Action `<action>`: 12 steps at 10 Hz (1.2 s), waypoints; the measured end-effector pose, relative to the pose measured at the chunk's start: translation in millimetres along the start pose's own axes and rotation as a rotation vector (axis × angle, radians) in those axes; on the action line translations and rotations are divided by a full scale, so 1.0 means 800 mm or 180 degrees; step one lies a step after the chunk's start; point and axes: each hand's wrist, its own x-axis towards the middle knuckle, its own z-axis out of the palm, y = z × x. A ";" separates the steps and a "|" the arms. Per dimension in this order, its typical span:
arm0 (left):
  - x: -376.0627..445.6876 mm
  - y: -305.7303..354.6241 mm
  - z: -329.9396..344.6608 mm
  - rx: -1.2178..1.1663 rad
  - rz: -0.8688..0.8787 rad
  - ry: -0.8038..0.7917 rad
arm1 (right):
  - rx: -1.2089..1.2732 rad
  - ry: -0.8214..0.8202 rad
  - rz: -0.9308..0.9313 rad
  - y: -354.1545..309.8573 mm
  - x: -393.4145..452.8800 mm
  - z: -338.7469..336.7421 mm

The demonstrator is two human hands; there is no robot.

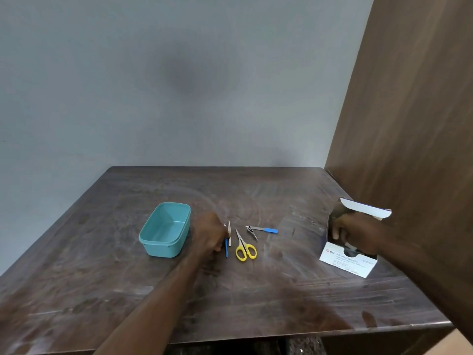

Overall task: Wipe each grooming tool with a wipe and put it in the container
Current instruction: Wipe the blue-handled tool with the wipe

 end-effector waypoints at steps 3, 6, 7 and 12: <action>0.017 -0.013 0.006 -0.0193 -0.0018 -0.0029 | 0.0183 0.0617 -0.0157 0.017 -0.006 0.011; 0.021 -0.004 0.007 0.0290 0.0336 0.0284 | 0.0314 0.0875 -0.0008 -0.018 -0.046 -0.036; 0.025 0.012 0.014 0.0564 0.0785 0.0536 | 0.0693 0.1229 0.0015 -0.031 -0.051 -0.058; 0.047 0.067 0.093 0.1920 0.2396 -0.0231 | 0.1610 0.1542 -0.0322 -0.102 0.010 -0.061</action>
